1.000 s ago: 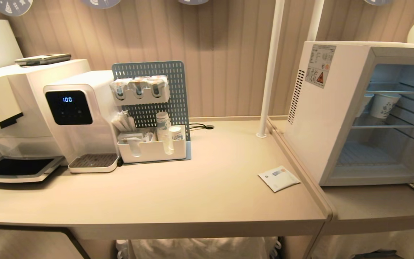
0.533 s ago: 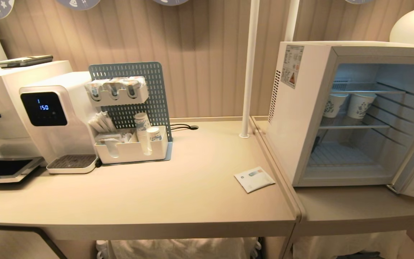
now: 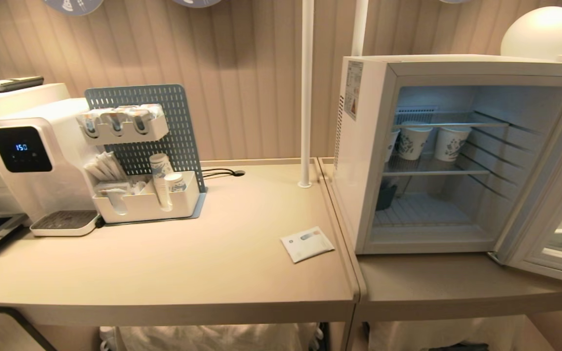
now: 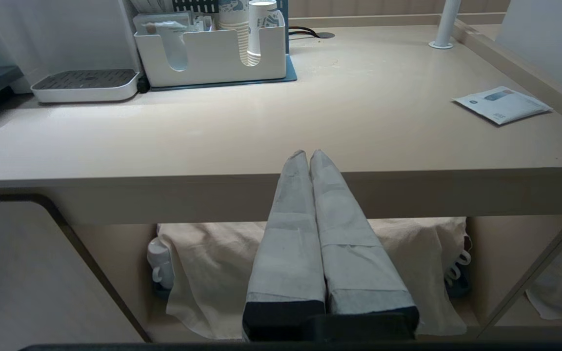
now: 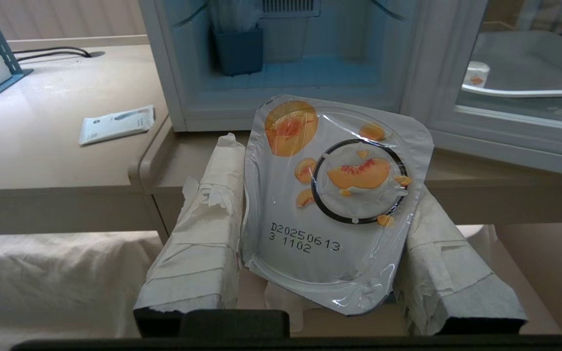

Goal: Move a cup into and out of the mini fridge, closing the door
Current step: Put the yoghurt in the freezer

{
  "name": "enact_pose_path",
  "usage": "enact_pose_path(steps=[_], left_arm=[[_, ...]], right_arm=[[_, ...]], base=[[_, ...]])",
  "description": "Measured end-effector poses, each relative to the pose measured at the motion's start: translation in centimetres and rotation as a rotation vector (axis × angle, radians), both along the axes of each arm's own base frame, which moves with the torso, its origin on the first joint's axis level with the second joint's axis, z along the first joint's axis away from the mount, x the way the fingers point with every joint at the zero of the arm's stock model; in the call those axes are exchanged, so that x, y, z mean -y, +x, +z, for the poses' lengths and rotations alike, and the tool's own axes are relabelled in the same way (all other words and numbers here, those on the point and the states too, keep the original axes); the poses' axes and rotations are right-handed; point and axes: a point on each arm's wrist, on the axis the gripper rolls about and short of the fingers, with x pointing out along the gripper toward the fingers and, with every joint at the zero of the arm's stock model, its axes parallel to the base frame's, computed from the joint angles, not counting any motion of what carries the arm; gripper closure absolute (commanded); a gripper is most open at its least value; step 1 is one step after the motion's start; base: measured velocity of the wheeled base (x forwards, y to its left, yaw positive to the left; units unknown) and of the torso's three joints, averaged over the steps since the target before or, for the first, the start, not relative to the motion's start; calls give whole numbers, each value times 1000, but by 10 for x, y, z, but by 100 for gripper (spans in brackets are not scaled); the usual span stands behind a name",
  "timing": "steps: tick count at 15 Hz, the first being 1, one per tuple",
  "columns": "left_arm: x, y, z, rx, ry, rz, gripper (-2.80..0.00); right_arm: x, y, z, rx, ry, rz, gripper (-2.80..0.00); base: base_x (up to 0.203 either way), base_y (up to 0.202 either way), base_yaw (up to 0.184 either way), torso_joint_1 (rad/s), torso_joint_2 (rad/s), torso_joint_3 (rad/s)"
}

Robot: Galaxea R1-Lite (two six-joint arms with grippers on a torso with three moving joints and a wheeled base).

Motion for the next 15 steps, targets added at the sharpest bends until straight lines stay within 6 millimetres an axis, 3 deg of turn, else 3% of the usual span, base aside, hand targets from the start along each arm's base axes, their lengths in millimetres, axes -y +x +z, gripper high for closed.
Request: enact_pose_path(steps=[3, 10, 13, 15], left_arm=[[0, 0, 0, -1, 0, 0, 0], [0, 0, 0, 0, -1, -1, 0], [0, 0, 0, 0, -1, 0, 0], [0, 0, 0, 0, -3, 0, 0]], right_arm=[[0, -1, -1, -20, -2, -1, 0], [0, -2, 2, -27, -8, 6, 0], [-1, -3, 31, -17, 14, 40, 0], [-2, 10, 59, -67, 52, 65, 0]], base=[[78, -157, -12, 0, 0, 1], [6, -6, 0, 2, 2, 0], [0, 0, 0, 0, 0, 0], [0, 0, 0, 0, 0, 0]])
